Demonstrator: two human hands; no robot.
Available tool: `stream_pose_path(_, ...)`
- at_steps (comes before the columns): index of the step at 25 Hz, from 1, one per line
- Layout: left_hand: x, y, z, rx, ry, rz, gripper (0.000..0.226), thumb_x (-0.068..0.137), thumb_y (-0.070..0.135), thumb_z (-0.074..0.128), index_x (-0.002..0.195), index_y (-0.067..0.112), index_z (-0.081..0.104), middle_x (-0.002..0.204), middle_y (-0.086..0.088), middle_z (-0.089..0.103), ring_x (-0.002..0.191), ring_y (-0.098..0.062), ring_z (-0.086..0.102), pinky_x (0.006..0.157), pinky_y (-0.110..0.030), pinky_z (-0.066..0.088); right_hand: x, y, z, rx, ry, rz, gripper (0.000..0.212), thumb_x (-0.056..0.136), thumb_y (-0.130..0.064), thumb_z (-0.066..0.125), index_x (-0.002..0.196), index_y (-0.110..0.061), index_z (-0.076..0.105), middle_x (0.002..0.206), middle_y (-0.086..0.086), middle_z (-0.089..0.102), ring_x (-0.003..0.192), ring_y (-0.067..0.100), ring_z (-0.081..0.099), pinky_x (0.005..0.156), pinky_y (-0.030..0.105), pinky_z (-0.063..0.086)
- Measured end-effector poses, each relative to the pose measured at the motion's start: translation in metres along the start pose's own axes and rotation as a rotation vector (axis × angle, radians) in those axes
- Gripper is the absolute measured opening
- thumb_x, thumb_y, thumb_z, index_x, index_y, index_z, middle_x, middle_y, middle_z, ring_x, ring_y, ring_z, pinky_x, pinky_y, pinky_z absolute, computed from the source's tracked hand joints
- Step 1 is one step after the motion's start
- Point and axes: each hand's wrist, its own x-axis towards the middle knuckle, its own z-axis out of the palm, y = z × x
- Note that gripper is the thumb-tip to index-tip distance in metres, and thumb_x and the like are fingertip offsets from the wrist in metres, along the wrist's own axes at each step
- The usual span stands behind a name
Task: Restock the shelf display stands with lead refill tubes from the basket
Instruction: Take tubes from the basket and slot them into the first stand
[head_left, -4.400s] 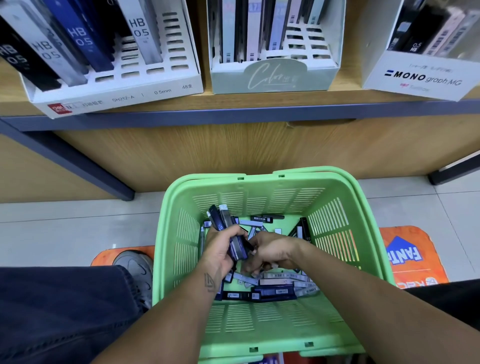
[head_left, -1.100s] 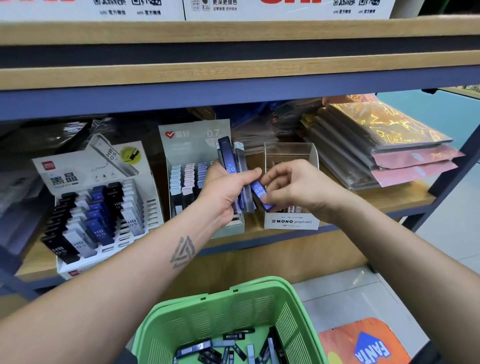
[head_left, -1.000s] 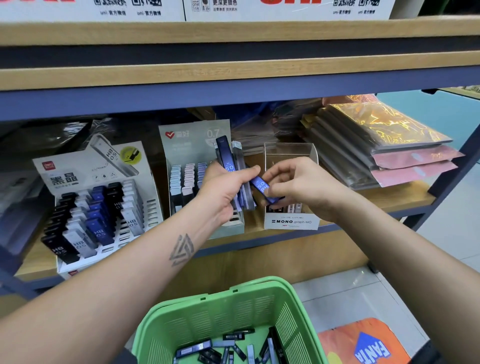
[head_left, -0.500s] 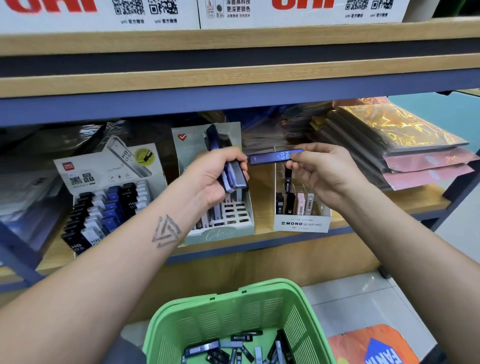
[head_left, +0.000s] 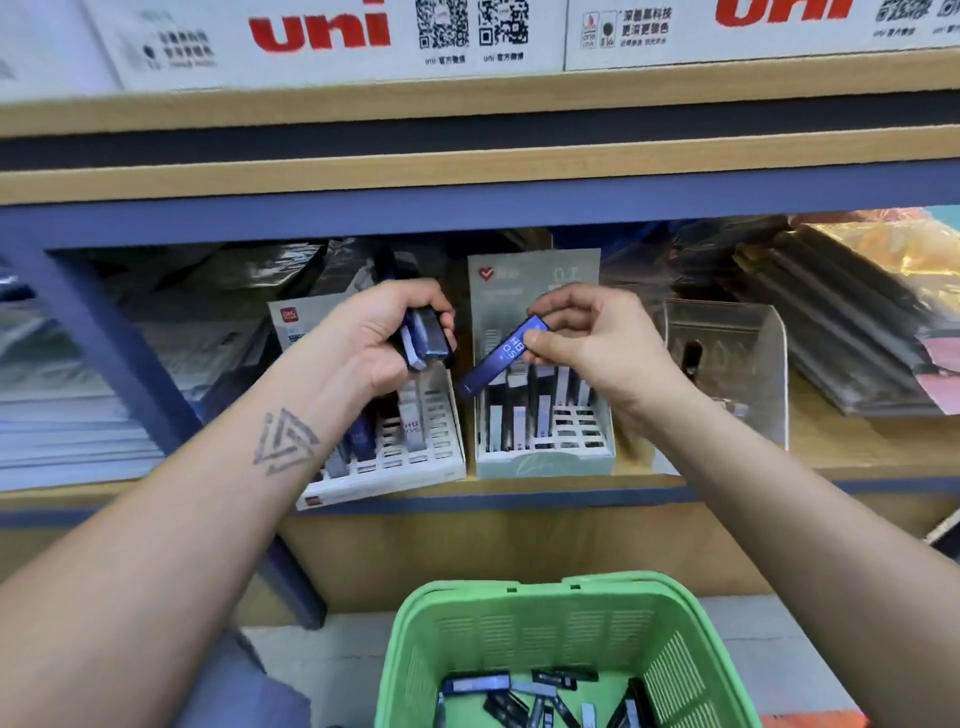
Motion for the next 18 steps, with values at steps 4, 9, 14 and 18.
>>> stream_pose_path(4, -0.009, 0.016, -0.041, -0.018, 0.077, -0.021, 0.025, 0.087, -0.009, 0.046, 0.067, 0.007, 0.048, 0.06, -0.011, 0.051, 0.049, -0.017, 0.052, 0.05, -0.022, 0.049, 0.005, -0.006, 0.046, -0.267, -0.109, -0.106, 0.013, 0.091, 0.001, 0.069, 0.103, -0.006, 0.069, 0.096, 0.019, 0.071, 0.084, 0.031, 0.072, 0.074, 0.033, 0.063)
stream_pose_path(9, -0.015, 0.03, -0.077, -0.001, 0.102, -0.014, 0.018, 0.086, -0.008, 0.046, 0.074, 0.004, 0.052, 0.059, -0.011, 0.053, 0.05, -0.017, 0.051, 0.052, -0.023, 0.048, 0.014, -0.002, 0.091, -0.501, -0.185, -0.236, 0.009, 0.09, -0.015, 0.074, 0.093, -0.024, 0.074, 0.086, -0.005, 0.073, 0.081, 0.015, 0.07, 0.082, 0.039, 0.059)
stream_pose_path(14, -0.015, 0.036, -0.093, -0.009, 0.151, 0.012, 0.019, 0.086, -0.008, 0.047, 0.072, 0.003, 0.055, 0.059, -0.011, 0.051, 0.053, -0.017, 0.049, 0.048, -0.021, 0.048, 0.023, -0.006, 0.117, -0.625, -0.195, -0.271, 0.011, 0.09, -0.017, 0.074, 0.1, -0.021, 0.075, 0.088, -0.009, 0.069, 0.08, 0.004, 0.062, 0.072, 0.018, 0.05)
stream_pose_path(18, -0.016, 0.039, -0.099, 0.006, 0.142, 0.016, 0.021, 0.086, -0.007, 0.046, 0.07, 0.003, 0.053, 0.062, -0.011, 0.05, 0.053, -0.017, 0.048, 0.05, -0.022, 0.047, 0.023, -0.006, 0.129, -0.718, -0.36, -0.225, 0.013, 0.088, -0.013, 0.076, 0.097, -0.022, 0.073, 0.085, -0.01, 0.068, 0.08, 0.002, 0.062, 0.068, 0.016, 0.046)
